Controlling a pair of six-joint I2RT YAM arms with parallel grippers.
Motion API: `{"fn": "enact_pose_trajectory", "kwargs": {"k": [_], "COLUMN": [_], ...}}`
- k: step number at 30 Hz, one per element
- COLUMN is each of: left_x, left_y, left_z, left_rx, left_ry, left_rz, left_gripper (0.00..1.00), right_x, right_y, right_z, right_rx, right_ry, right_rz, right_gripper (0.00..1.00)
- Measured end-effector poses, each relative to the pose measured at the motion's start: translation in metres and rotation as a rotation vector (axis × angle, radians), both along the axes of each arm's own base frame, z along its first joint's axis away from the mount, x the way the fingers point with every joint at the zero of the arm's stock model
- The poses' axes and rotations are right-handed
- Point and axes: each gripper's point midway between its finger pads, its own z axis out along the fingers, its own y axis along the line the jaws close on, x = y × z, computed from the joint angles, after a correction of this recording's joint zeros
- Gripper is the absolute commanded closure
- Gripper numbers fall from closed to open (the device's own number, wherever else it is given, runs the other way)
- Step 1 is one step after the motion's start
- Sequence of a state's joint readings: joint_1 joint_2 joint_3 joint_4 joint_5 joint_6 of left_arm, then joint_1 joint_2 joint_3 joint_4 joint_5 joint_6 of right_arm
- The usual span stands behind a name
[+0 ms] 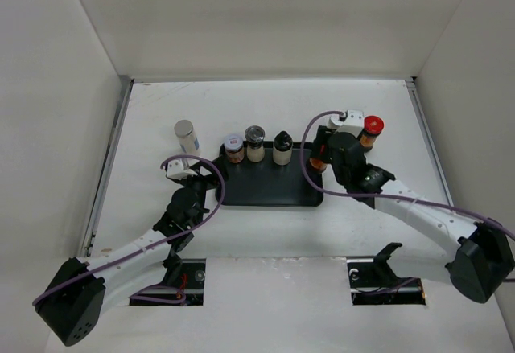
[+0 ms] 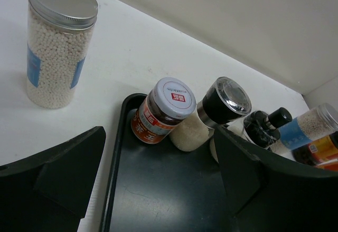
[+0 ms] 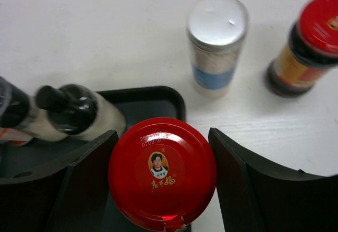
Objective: Organize the condiment bottles
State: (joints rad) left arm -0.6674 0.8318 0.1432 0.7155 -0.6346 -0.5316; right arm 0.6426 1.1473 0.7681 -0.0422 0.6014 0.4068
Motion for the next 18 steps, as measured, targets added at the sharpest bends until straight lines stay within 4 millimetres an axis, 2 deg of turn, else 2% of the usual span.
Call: {"fn": "enact_pose_trajectory", "kwargs": {"k": [3, 6, 14, 18], "left_x": [0.000, 0.000, 0.000, 0.000], "left_y": [0.000, 0.000, 0.002, 0.003], "left_z": [0.000, 0.001, 0.004, 0.004], "left_rx": [0.000, -0.003, -0.009, -0.009], "left_ry": [-0.001, -0.003, -0.010, -0.010], "left_rz": [0.000, 0.001, 0.007, 0.009], "left_gripper": [0.16, 0.16, 0.16, 0.16], "right_x": [0.009, 0.020, 0.045, 0.058], "right_y": [0.022, 0.039, 0.057, 0.055], "right_z": [0.012, 0.011, -0.039, -0.048], "right_rx": [0.007, 0.006, -0.071, -0.093], "right_ry": [-0.024, -0.028, 0.060, 0.071], "right_rz": [0.040, 0.066, 0.100, 0.095], "right_gripper": [0.61, 0.61, 0.61, 0.60]}}
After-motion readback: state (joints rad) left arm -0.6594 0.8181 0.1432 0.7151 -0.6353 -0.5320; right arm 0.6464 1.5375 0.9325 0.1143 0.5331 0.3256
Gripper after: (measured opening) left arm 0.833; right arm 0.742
